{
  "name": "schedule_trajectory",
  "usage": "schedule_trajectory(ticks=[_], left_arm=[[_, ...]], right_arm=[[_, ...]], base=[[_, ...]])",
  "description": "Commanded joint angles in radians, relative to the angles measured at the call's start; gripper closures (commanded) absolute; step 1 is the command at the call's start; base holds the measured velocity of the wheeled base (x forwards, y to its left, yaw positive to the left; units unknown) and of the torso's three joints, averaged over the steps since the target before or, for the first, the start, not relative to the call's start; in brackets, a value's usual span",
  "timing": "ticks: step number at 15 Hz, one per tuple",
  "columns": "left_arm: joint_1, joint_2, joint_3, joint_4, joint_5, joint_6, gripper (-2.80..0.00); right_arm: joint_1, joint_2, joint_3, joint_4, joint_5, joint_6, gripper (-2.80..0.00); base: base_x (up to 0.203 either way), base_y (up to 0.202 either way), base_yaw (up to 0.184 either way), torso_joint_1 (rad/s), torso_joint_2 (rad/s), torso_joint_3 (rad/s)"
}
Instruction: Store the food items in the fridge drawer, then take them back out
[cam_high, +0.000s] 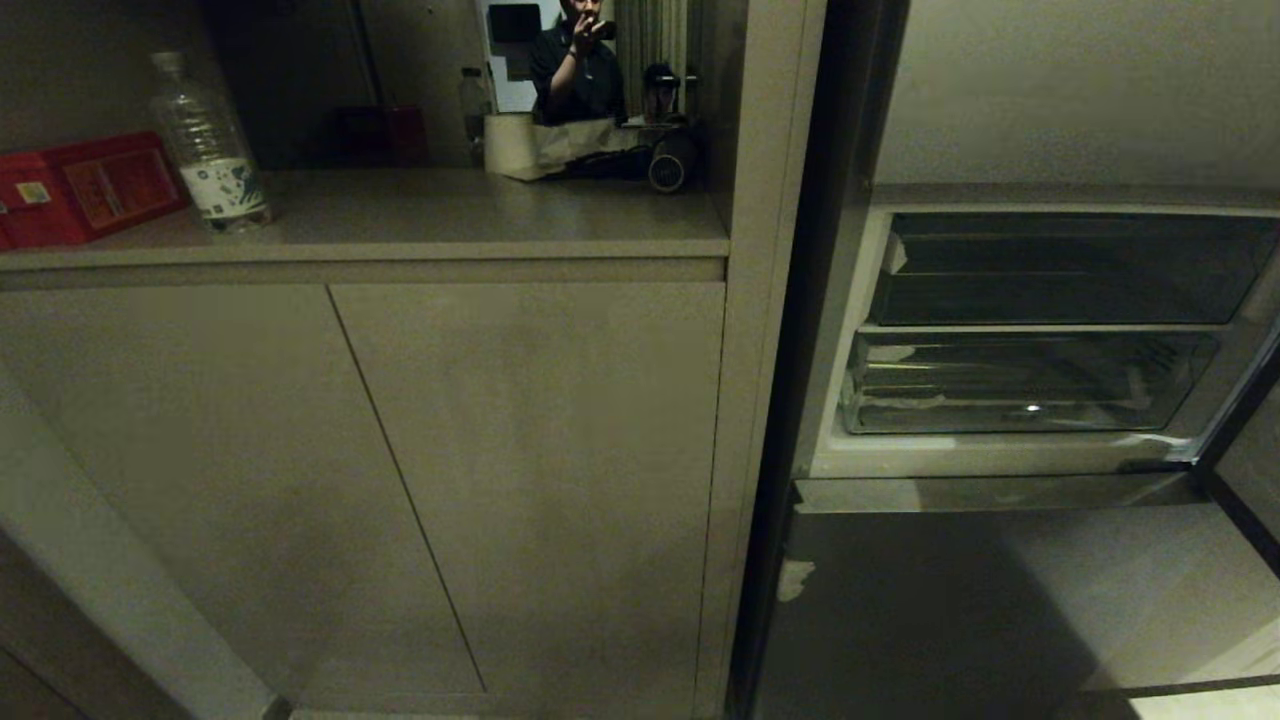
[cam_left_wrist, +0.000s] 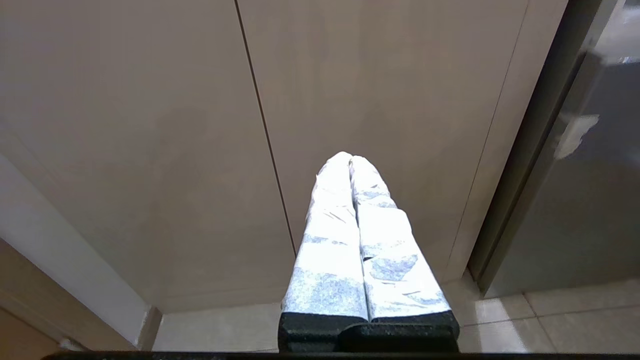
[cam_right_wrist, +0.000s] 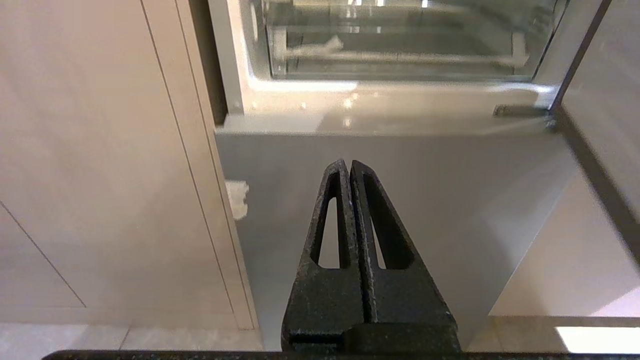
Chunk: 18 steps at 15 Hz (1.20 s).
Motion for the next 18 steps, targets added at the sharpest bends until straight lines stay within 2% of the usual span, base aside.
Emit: schedule_trajectory(ticks=[1, 5, 10, 14, 16, 18], left_arm=[[0.000, 0.001, -0.001, 0.000, 0.000, 0.000, 0.00], [0.000, 0.001, 0.000, 0.001, 0.003, -0.002, 0.00], [0.000, 0.001, -0.001, 0.001, 0.003, -0.003, 0.00], [0.000, 0.001, 0.000, 0.001, 0.002, -0.002, 0.00], [0.000, 0.001, 0.000, 0.001, 0.002, -0.001, 0.00], [0.000, 0.001, 0.000, 0.001, 0.002, -0.001, 0.00]], right_arm=[[0.000, 0.000, 0.031, -0.001, 0.000, 0.000, 0.00], [0.000, 0.000, 0.031, -0.001, 0.000, 0.000, 0.00], [0.000, 0.000, 0.031, -0.001, 0.000, 0.000, 0.00], [0.000, 0.000, 0.030, -0.003, 0.006, -0.043, 0.00], [0.000, 0.023, -0.064, 0.004, 0.018, -0.040, 0.00], [0.001, 0.156, -0.158, 0.017, 0.057, -0.013, 0.00]], base=[[0.000, 0.000, 0.000, -0.231, 0.55, 0.325], [0.000, 0.000, 0.000, -0.187, 0.48, 0.287], [0.000, 0.000, 0.000, -0.025, 0.07, 0.045], [0.000, 0.000, 0.000, 0.000, 0.00, 0.000], [0.000, 0.000, 0.000, 0.000, 0.00, 0.000], [0.000, 0.000, 0.000, 0.000, 0.00, 0.000]])
